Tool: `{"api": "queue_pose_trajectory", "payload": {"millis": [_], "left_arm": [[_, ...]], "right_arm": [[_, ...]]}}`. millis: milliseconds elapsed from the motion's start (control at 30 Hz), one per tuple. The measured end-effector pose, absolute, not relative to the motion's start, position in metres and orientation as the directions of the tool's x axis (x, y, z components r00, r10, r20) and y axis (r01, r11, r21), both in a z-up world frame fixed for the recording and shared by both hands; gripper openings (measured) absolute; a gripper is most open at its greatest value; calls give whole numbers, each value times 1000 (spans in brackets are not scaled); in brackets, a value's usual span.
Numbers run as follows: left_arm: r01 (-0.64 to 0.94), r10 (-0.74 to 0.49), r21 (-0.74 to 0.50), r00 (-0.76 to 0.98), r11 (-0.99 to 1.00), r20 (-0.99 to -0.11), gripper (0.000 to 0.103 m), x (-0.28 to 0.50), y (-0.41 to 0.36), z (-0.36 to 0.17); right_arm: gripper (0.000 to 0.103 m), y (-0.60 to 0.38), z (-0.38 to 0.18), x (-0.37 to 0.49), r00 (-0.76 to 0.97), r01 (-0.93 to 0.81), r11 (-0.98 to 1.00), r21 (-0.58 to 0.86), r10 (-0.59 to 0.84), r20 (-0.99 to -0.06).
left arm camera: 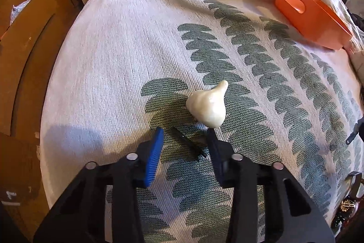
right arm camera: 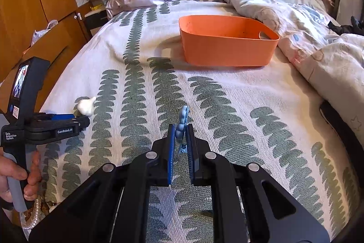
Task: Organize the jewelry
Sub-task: 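Carry white clip to brown bracelet while right tool carries blue clip to black bracelet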
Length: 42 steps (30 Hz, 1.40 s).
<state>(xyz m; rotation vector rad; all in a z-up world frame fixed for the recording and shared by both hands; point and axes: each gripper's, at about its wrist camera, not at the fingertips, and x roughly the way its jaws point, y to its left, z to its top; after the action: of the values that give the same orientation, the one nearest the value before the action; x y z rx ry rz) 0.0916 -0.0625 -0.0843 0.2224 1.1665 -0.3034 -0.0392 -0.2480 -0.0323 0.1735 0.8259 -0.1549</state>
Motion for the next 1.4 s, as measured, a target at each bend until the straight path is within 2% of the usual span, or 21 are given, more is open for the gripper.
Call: {"api": "queue_pose_trajectory", "payload": {"millis": [100,133,300,567,800,1100,1400], "left_arm": [[342,-114,22,371,939,-922,15,89,-64,-84],[342,-112,25,375,939,-920,13,90,-63,-83],[340,-110,37,405,940,-908,12,81,-62,-75],[328,-171,-14,455,944,-874,12,68,-49,-33],[343,-206,-31,488,939,-848,12,19,-39,-3],[349,-163,32,514,937,-842,12,-55,-29,-9],[284,-101,76,561,956,-822,12,-103,-20,-27]], "right_arm": [[11,-247,-30,-40,672,201,976,87,-73,-737],[12,-247,-30,-40,673,200,976,87,-73,-736],[12,-247,-22,-48,685,197,977,85,-75,-725],[12,-248,-3,-73,710,196,977,82,-84,-700],[12,-252,21,-113,731,201,977,72,-101,-675],[12,-276,9,-174,706,277,956,93,-137,-695],[12,-286,-7,-172,673,324,945,51,-192,-715]]}}
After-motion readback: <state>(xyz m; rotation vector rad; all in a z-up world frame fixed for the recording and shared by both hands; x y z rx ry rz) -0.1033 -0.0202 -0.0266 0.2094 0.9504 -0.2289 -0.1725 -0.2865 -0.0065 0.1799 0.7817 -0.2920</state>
